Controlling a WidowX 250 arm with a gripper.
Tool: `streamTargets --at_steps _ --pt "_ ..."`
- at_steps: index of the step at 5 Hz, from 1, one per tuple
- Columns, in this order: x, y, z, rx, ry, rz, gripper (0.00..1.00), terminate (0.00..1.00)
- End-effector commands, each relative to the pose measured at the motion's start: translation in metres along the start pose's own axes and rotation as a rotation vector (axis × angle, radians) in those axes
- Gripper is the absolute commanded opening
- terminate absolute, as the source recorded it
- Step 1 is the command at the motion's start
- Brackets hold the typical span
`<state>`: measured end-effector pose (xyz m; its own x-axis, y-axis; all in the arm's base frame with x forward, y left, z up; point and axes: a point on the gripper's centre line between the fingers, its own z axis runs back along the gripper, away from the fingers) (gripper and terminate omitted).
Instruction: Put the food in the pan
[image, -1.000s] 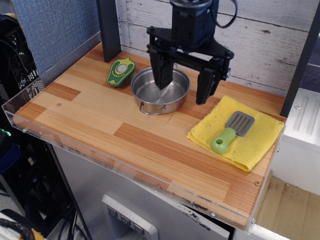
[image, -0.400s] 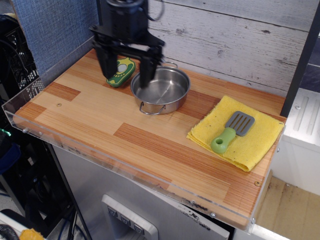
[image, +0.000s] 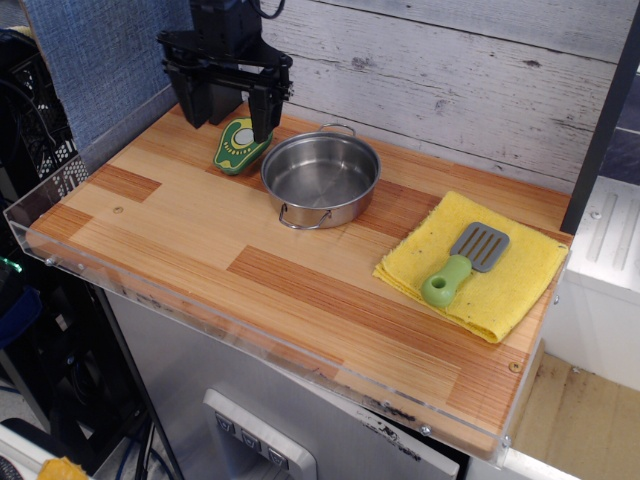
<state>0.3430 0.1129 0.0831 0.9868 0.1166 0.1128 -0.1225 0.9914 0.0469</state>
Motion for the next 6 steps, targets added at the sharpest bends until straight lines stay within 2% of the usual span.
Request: streamTargets --at_steps 1,3,4,6 --pt "0.045 0.020 -0.019 0.007 -0.026 0.020 1.00 0.00" --pt "0.055 0.030 -0.038 0.030 0.022 0.021 1.00 0.00" --pt "0.055 0.023 -0.040 0.049 0.031 0.017 1.00 0.00" --pt "0.046 0.014 -0.059 0.050 0.087 -0.004 1.00 0.00"
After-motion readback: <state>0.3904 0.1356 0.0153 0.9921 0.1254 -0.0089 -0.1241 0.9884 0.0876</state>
